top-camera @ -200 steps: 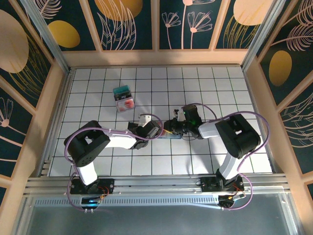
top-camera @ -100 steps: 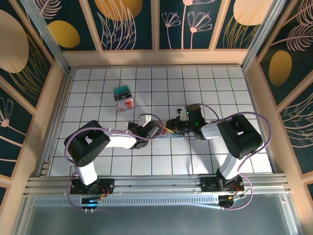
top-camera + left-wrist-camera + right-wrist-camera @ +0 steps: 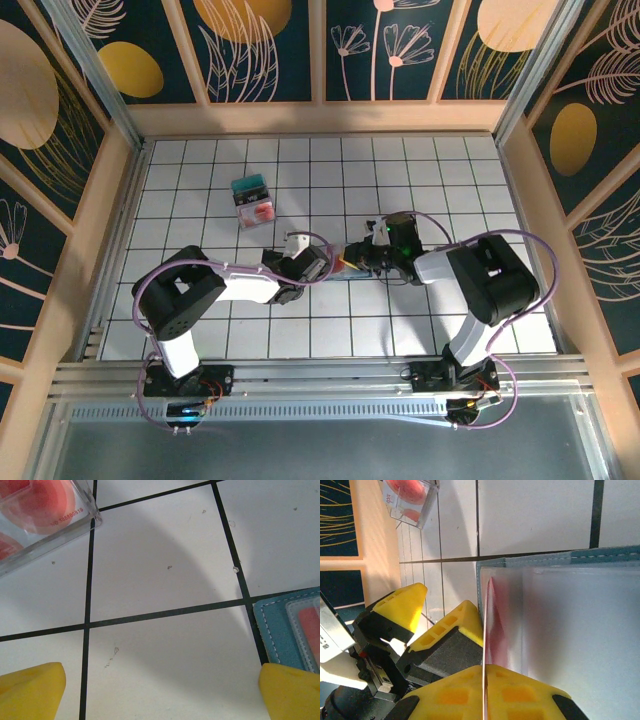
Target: Take the credit cards out of the card holder
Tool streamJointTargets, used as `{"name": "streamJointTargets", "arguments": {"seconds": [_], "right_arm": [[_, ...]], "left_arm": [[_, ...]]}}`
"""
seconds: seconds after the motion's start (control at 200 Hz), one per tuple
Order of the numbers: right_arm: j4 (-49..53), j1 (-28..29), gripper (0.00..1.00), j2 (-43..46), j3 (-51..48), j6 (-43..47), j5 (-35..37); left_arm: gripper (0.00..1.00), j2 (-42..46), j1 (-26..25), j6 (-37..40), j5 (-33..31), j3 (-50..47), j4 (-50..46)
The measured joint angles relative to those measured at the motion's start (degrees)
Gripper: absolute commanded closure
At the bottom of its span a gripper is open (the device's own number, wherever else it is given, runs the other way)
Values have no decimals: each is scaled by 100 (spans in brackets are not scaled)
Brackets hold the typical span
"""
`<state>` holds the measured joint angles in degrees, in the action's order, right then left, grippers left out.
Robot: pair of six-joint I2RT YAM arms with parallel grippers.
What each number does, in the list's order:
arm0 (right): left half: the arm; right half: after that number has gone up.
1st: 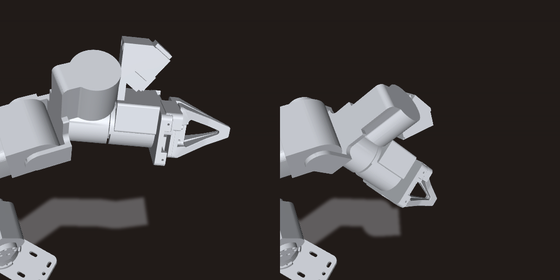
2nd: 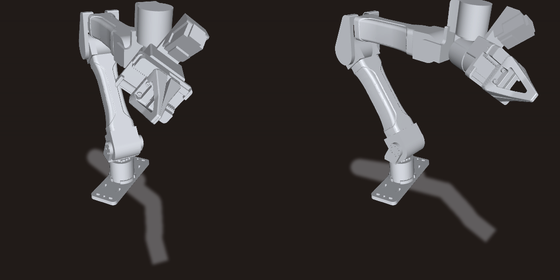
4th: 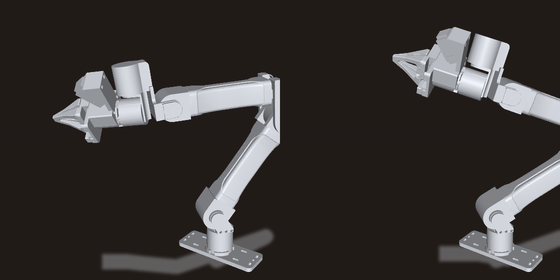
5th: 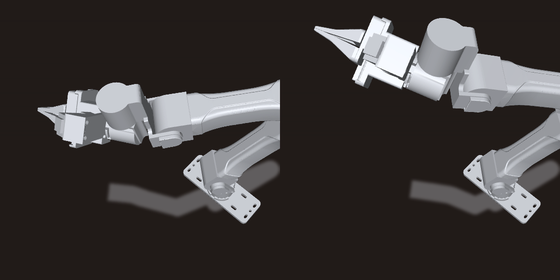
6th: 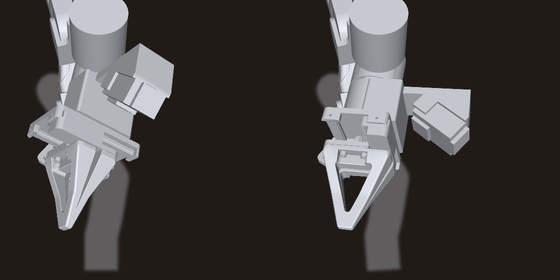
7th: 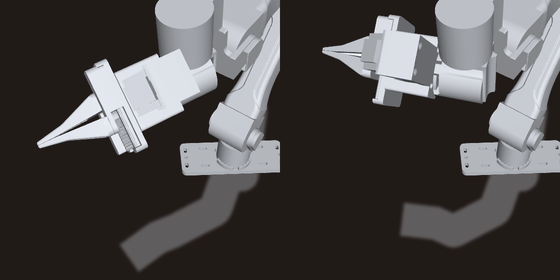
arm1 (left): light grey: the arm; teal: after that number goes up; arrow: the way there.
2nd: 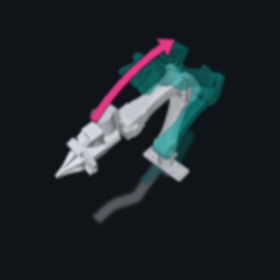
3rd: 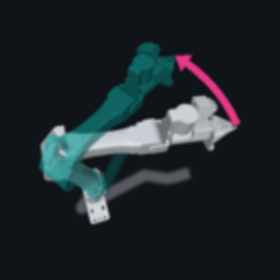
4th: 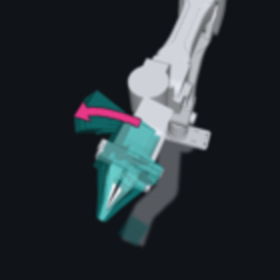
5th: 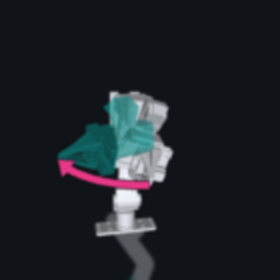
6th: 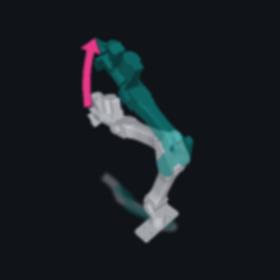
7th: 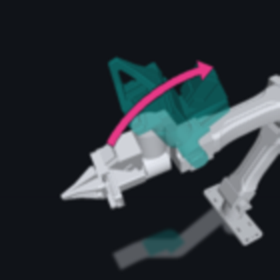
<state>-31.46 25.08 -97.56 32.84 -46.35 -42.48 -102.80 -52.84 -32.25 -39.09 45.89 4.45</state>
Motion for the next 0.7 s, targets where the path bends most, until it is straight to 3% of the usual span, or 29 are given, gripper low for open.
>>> {"name": "streamJointTargets", "arguments": {"seconds": [0.26, 0.696], "right_arm": [[339, -2, 100, 136, 2, 227, 162], [1825, -13, 100, 723, 275, 1023, 975]], "left_arm": [[1, 0, 0, 0, 0, 0, -2], [1, 0, 0, -42, 2, 0, -7]]}}
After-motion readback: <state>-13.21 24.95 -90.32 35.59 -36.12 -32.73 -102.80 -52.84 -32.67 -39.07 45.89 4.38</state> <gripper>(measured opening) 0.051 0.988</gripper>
